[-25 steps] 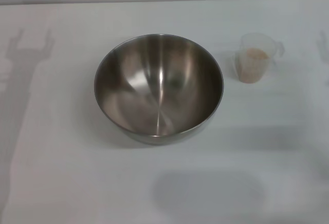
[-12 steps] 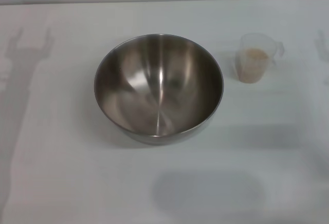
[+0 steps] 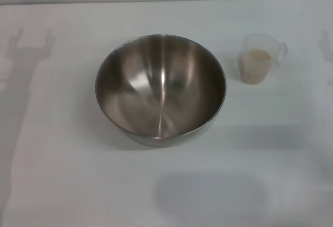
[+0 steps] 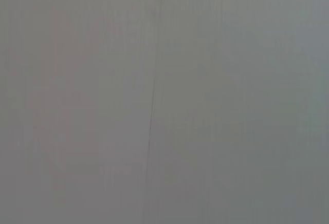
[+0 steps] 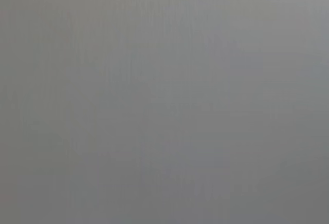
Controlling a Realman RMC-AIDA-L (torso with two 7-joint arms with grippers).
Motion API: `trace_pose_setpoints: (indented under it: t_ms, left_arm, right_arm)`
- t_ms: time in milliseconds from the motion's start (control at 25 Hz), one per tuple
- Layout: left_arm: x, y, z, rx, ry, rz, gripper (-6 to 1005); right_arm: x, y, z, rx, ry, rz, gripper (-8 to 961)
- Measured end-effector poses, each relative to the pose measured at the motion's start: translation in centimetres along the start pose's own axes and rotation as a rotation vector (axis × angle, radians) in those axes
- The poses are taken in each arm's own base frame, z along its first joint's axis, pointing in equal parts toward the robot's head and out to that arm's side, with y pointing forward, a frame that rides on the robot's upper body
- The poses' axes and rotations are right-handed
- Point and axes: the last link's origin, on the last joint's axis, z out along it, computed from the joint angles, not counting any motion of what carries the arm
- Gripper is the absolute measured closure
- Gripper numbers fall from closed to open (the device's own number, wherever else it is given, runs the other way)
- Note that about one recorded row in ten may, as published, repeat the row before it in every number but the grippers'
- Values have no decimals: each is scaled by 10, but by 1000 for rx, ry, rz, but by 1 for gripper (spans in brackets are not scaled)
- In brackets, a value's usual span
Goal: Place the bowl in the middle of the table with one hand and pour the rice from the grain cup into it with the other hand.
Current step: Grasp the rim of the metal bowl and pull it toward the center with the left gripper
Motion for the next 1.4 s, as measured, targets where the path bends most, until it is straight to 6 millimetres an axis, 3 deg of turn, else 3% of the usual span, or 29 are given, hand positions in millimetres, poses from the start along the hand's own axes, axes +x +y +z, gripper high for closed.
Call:
trace_pose_setpoints:
  t_ms: [480, 600, 640, 760, 840, 1000, 1040, 1280, 1400]
  left_arm:
    - [0, -1, 8, 15, -23, -12, 273]
    - [6, -6, 29, 61, -79, -88, 273]
    - [15, -9, 50, 88, -150, -143, 273]
    - [19, -10, 60, 97, -198, -165, 274]
    - [41, -3, 90, 97, -358, -191, 274]
    - [67, 11, 105, 81, -477, -175, 274]
    - [79, 19, 106, 70, -528, -145, 274]
    - [103, 37, 105, 19, -629, -87, 273]
    - [118, 55, 104, -122, -740, -78, 273]
  right_arm:
    - [2, 0, 4, 1, 16, 0, 254]
    - [3, 0, 4, 2, 17, 1, 255]
    - [3, 0, 4, 2, 17, 0, 255]
    - [3, 0, 4, 2, 17, 1, 255]
    - [2, 1, 4, -1, 15, 2, 255]
    - [2, 1, 4, -2, 14, 2, 254]
    - [3, 1, 4, -2, 16, 2, 254]
    - [2, 2, 3, -4, 14, 5, 254]
    - [2, 3, 4, -6, 10, 6, 254]
